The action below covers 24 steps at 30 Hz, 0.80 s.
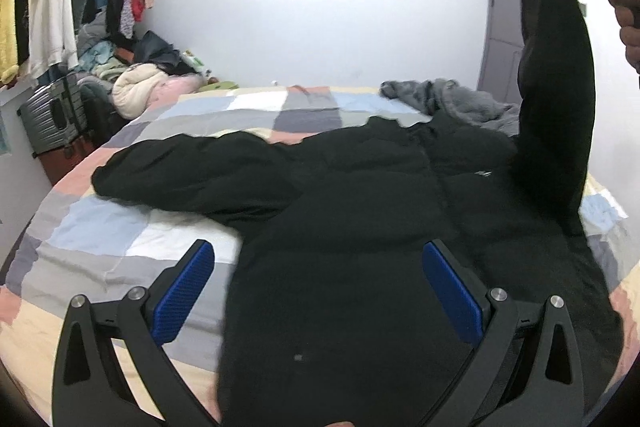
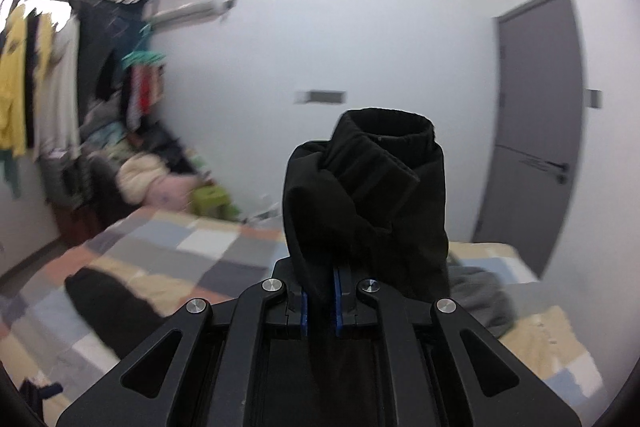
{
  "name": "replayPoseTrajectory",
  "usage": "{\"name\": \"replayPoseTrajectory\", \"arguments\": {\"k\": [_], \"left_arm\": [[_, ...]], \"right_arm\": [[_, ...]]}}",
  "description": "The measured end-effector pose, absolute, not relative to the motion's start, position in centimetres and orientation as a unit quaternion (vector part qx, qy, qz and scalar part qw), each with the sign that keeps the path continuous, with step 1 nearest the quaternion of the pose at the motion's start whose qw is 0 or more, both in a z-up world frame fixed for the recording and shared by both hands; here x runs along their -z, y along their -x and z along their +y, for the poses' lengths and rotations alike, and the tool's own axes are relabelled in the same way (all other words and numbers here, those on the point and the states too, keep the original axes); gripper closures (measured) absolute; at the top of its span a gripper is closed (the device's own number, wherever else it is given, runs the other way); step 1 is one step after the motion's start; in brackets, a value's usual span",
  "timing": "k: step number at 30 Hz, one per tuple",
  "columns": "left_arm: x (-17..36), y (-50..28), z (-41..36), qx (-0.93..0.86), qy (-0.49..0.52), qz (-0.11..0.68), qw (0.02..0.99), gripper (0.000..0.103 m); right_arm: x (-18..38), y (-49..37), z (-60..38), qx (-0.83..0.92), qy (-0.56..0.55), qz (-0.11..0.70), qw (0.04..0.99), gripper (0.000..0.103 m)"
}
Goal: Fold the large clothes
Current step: 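Lift the sleeve cuff with the right tool and swing it across the jacket, then lay the sleeve onto the jacket body and open the right tool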
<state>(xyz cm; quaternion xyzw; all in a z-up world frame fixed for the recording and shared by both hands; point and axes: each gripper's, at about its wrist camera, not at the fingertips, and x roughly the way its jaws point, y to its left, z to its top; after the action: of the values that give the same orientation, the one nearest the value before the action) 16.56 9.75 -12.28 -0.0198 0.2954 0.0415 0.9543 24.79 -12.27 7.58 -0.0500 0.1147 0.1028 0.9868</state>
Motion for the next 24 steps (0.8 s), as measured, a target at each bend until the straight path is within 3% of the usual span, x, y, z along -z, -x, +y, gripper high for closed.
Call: {"name": "replayPoseTrajectory", "arguments": {"k": [8,20,24], "left_arm": [[13.6,-16.7,13.6,-0.057,0.047,0.309,0.948,0.000],[15.9,-17.3,17.9,-0.075,0.098,0.333,0.935,0.000],[16.5,-17.6,18.3,-0.074,0.111,0.338,0.932,0.000]], "right_arm": [[0.4,-28.1,-1.1,-0.193,0.046,0.173,0.965,0.094],[14.2,-31.1,5.0,-0.235,0.053,0.284,0.928,0.092],[17.5,-32.5,5.6,-0.233,0.046,0.320,0.917,0.082]]}}
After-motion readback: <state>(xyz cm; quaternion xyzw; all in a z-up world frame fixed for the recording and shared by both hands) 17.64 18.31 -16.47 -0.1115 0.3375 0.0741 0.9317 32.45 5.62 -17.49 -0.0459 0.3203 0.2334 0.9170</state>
